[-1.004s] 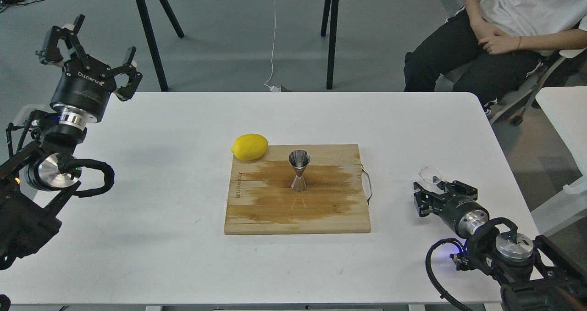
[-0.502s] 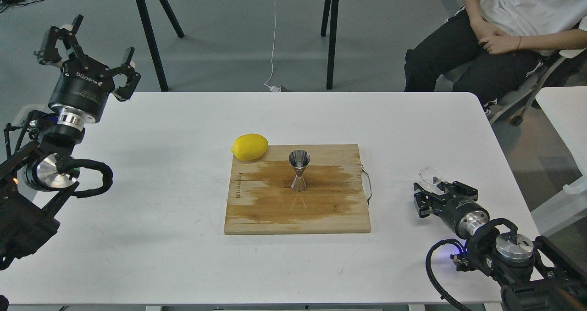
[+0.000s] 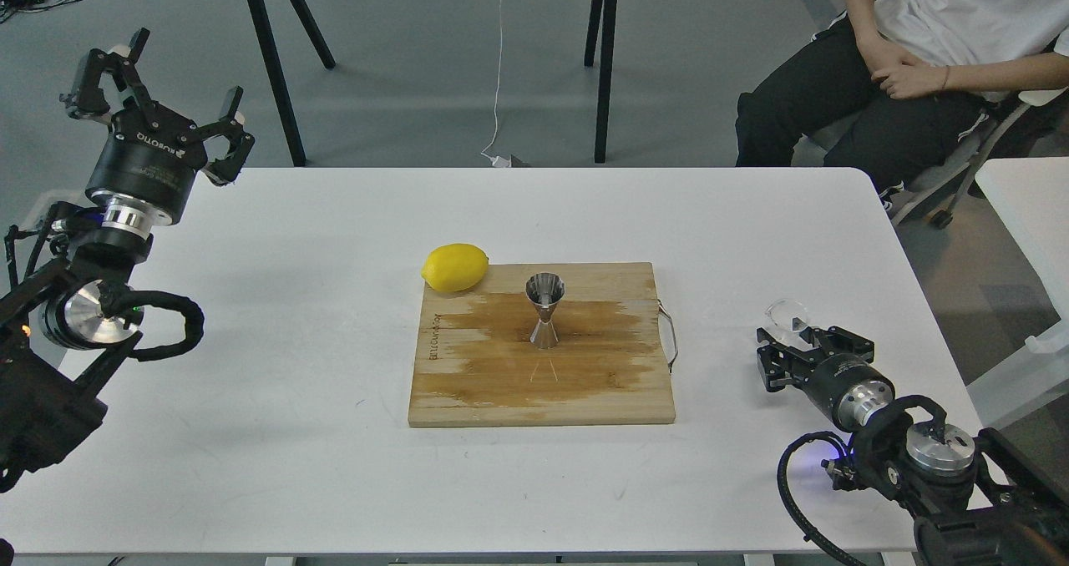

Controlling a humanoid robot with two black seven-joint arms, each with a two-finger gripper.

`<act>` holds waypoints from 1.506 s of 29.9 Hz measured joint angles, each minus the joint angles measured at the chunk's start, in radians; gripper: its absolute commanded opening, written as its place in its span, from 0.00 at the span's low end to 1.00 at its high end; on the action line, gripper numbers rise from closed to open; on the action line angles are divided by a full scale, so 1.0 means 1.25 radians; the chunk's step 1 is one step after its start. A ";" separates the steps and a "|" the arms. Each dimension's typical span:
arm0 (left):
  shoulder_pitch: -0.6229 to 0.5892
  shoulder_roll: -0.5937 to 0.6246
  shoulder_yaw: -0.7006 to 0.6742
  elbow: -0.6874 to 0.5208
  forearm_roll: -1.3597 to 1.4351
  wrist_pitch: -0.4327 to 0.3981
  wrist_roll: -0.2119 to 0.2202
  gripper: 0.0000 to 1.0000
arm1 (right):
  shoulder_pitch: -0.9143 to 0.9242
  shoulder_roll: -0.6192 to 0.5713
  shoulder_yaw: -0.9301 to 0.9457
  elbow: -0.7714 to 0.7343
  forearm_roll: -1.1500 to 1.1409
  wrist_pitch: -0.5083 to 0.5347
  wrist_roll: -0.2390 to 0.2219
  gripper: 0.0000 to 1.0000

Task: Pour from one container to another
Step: 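Set the measuring cup down on the table and open the right gripper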

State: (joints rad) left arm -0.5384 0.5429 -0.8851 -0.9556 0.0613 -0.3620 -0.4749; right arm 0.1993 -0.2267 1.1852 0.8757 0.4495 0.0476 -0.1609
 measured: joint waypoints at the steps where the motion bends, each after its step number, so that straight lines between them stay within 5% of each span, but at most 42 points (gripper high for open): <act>1: 0.000 0.000 0.000 0.000 0.000 0.000 0.000 1.00 | 0.000 0.000 0.000 0.000 0.000 0.000 0.000 0.64; 12: 0.000 0.001 0.000 0.000 0.000 0.000 0.000 1.00 | 0.000 -0.001 -0.002 0.000 -0.001 0.005 0.005 0.77; 14: 0.000 0.002 0.000 0.000 0.000 0.000 0.000 1.00 | -0.002 -0.001 -0.002 0.000 -0.001 0.015 0.006 0.66; 17: 0.000 0.002 0.000 0.000 0.000 0.000 0.000 1.00 | -0.007 0.000 -0.003 -0.003 -0.002 0.040 0.006 0.36; 19: 0.000 0.002 0.000 0.000 0.000 0.000 0.000 1.00 | -0.009 0.000 -0.004 -0.004 -0.002 0.047 0.006 0.36; 32: 0.000 0.003 0.000 0.000 -0.001 0.000 0.000 1.00 | -0.009 0.000 -0.002 -0.008 -0.003 0.042 0.004 0.70; 45: 0.000 0.003 0.000 0.000 0.000 0.000 0.000 1.00 | -0.010 0.000 -0.002 -0.006 -0.003 0.042 0.006 0.71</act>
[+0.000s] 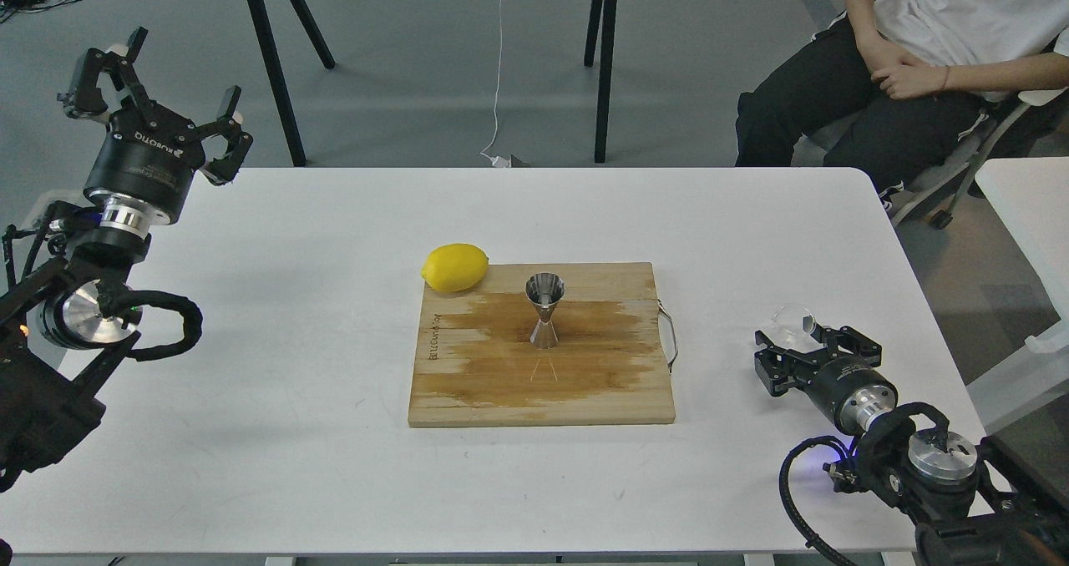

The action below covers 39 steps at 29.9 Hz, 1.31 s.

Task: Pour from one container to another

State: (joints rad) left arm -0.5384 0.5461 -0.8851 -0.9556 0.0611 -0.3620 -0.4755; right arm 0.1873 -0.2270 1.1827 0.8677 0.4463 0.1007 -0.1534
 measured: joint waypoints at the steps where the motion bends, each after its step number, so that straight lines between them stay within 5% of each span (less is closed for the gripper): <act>1: 0.000 0.000 0.000 0.000 0.000 0.000 0.000 1.00 | 0.000 0.000 0.000 0.002 0.000 0.000 0.000 0.71; 5: 0.000 0.000 0.000 0.000 0.000 0.000 0.000 1.00 | 0.000 -0.004 0.001 0.009 0.000 0.001 -0.001 0.72; 8: 0.000 0.001 0.000 0.000 0.000 0.000 0.000 1.00 | -0.001 -0.012 0.001 0.016 0.001 0.007 -0.001 0.98; 26: 0.000 0.004 -0.016 0.000 -0.001 0.000 0.004 1.00 | 0.107 -0.110 0.003 0.098 -0.026 0.192 0.016 1.00; 32: 0.001 -0.003 -0.020 0.004 -0.030 0.000 0.009 1.00 | 0.193 -0.128 0.004 0.098 -0.138 0.295 0.099 1.00; 39: -0.009 -0.009 -0.019 0.043 -0.043 0.000 0.036 1.00 | 0.327 -0.119 -0.009 0.028 -0.242 0.307 0.174 1.00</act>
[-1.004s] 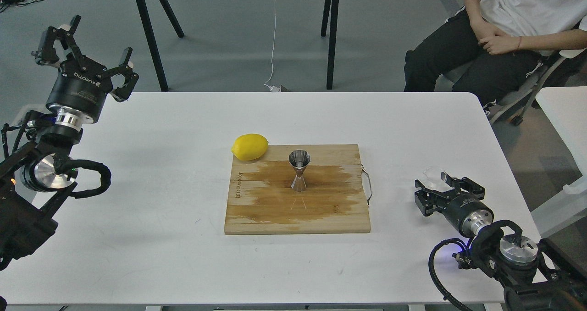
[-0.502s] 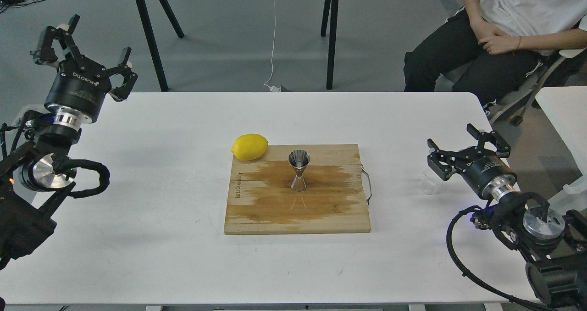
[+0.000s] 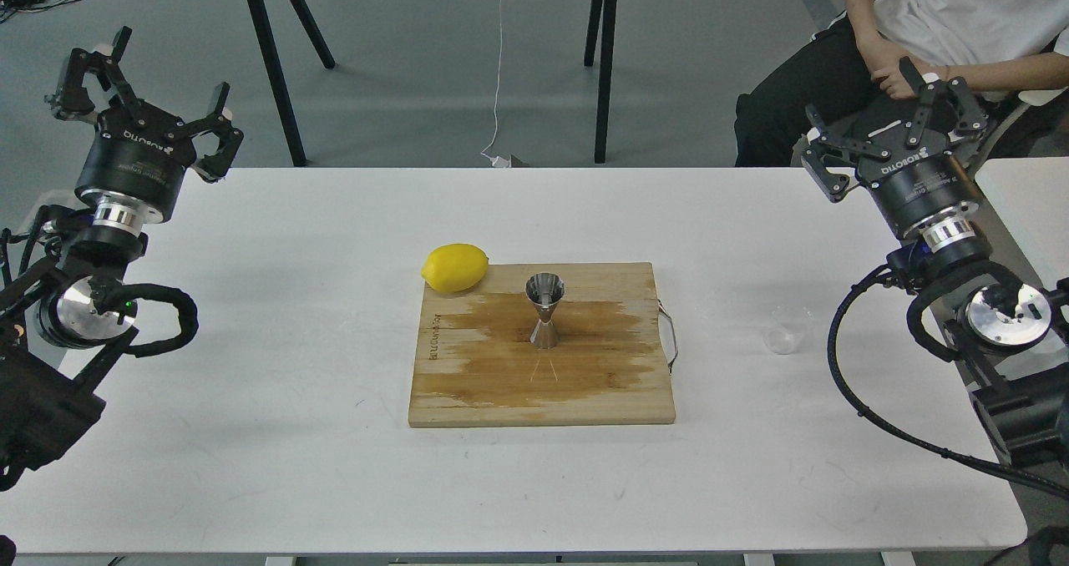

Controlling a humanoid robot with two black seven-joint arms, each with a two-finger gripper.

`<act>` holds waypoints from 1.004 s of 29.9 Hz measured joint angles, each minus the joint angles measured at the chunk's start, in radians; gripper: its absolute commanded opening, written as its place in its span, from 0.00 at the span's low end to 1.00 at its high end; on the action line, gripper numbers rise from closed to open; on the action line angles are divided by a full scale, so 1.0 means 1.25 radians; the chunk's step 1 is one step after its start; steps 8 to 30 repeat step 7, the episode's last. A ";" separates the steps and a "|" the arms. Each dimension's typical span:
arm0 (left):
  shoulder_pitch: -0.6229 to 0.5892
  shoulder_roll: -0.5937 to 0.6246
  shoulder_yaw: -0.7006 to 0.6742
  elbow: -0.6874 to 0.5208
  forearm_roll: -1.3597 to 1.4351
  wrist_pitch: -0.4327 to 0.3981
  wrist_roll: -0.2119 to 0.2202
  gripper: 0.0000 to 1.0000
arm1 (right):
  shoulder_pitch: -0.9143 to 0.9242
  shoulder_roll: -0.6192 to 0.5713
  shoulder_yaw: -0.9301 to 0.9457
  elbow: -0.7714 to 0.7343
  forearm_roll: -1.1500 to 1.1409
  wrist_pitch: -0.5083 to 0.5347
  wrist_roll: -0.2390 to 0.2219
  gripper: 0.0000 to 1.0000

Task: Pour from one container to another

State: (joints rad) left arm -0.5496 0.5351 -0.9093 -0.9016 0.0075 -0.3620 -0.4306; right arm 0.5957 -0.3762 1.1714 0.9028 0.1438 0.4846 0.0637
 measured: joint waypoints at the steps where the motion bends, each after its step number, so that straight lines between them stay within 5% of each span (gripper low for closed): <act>1: 0.000 0.000 0.000 0.002 0.000 0.000 0.003 1.00 | 0.020 0.001 -0.001 -0.017 -0.006 0.000 0.002 1.00; 30: -0.004 -0.002 -0.002 0.004 -0.001 0.001 0.008 1.00 | 0.080 0.034 -0.003 -0.090 -0.012 0.001 0.004 1.00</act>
